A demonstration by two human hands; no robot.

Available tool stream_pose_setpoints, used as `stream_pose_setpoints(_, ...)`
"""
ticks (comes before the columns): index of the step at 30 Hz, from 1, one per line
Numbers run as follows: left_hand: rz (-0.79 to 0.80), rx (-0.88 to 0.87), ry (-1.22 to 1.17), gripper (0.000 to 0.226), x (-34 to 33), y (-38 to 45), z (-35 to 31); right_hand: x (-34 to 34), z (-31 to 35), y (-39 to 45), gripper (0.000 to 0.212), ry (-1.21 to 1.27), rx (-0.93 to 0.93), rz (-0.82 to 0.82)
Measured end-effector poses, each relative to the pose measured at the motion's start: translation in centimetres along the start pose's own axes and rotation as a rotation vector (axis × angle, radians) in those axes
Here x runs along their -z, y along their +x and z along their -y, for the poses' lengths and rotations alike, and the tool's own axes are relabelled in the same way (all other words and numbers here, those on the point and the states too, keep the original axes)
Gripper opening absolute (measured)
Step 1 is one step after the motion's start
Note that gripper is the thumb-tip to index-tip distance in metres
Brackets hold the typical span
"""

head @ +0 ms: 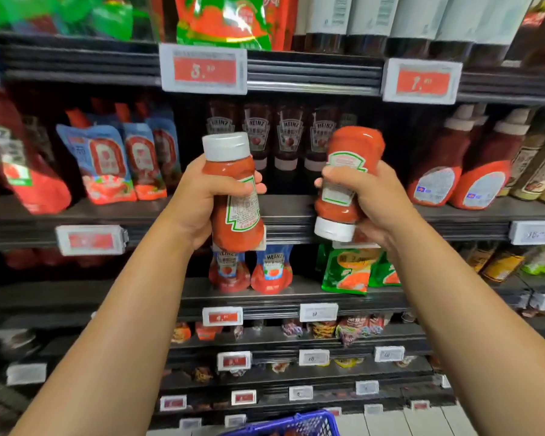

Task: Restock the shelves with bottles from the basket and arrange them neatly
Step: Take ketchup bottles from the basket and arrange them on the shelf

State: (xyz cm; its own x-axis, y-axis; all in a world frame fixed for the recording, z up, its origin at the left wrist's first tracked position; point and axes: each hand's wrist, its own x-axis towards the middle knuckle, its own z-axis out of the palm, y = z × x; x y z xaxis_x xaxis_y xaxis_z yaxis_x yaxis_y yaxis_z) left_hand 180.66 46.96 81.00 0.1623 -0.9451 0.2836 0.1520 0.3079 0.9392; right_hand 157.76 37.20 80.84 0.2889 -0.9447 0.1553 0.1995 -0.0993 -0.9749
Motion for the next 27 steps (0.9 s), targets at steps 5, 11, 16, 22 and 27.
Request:
stream_pose_setpoints(5, -0.012, 0.007, -0.030, 0.036, 0.9, 1.6, -0.2, -4.5, -0.7, 3.6, 0.026, 0.076, -0.241, 0.029)
stream_pose_setpoints(11, -0.093, -0.035, 0.030, 0.030, 1.1, 1.6, -0.6, -8.5, -2.3, 7.5, 0.039, 0.030, -0.462, 0.206)
stream_pose_setpoints(16, -0.157, -0.039, 0.060, 0.040, 1.0, 1.2, -1.1, -9.6, -2.8, 9.0, 0.029, -0.320, -0.410, 0.381)
stream_pose_setpoints(22, -0.206, -0.022, 0.059, 0.031, 0.5, 1.5, -1.9, -9.9, -2.8, 9.6, 0.037, -0.581, -0.367, 0.453)
stream_pose_setpoints(27, -0.183, 0.029, 0.115, 0.026, -1.5, 2.3, -2.3, -8.6, -2.3, 9.8, 0.055, -0.878, -0.236, 0.403)
